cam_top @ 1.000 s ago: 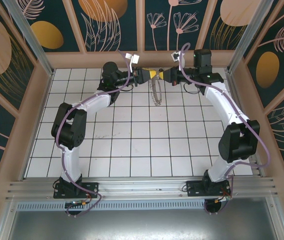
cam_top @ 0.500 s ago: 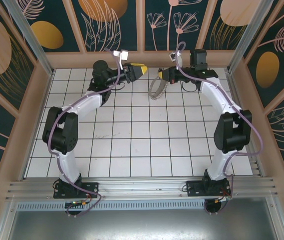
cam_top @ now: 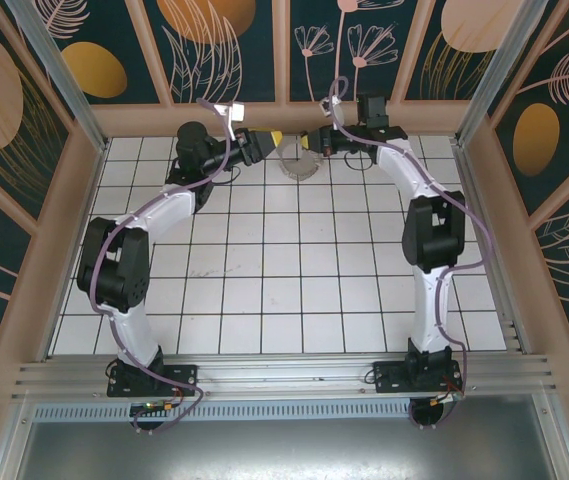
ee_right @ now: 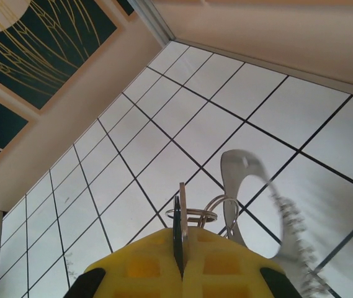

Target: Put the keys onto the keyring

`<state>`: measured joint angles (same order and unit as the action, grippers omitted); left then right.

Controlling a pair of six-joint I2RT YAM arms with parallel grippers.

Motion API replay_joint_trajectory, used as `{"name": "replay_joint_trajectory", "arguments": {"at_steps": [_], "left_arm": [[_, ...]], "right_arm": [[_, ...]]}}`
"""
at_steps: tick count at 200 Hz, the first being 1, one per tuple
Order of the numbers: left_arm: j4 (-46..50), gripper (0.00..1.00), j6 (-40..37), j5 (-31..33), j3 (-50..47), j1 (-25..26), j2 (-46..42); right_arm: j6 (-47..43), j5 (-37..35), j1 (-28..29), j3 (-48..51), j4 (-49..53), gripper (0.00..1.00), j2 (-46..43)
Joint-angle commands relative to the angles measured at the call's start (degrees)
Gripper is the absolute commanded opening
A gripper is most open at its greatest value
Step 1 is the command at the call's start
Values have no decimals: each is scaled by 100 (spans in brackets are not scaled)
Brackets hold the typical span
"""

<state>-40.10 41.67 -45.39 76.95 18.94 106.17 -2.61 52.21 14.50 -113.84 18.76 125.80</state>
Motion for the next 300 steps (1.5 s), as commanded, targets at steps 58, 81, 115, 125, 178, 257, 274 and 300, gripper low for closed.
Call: {"name": "replay_joint_trajectory", "arguments": {"at_steps": [58, 81, 115, 125, 178, 257, 274, 300], "left_arm": [[-132, 51, 32, 144, -154, -56, -332], [-282, 51, 158, 140, -247, -57, -354], [-372, 51, 261, 138, -364, -54, -415], [-392, 51, 285, 138, -395, -57, -422], [-534, 52, 481, 126, -488, -50, -438], [-729, 52, 776, -32, -435, -48, -352], [-795, 52, 850, -60, -439, -50, -368], [-783, 53, 836, -69, -485, -56, -505]], "right_arm": [[802, -122, 635, 1799, -1311, 0, -247], [1305, -240, 800, 2795, -2045, 0, -541], [1829, -411, 1029, 3619, -2587, 0, -811], [1953, -475, 1121, 3721, -2656, 0, -824], [2368, -645, 1574, 4121, -2910, 0, -693], [2655, -507, 2283, 4676, -3240, 37, -1048], [2701, -445, 2333, 4963, -3409, 38, -1370], [2652, -539, 2213, 5398, -3429, 41, -2109]]}}
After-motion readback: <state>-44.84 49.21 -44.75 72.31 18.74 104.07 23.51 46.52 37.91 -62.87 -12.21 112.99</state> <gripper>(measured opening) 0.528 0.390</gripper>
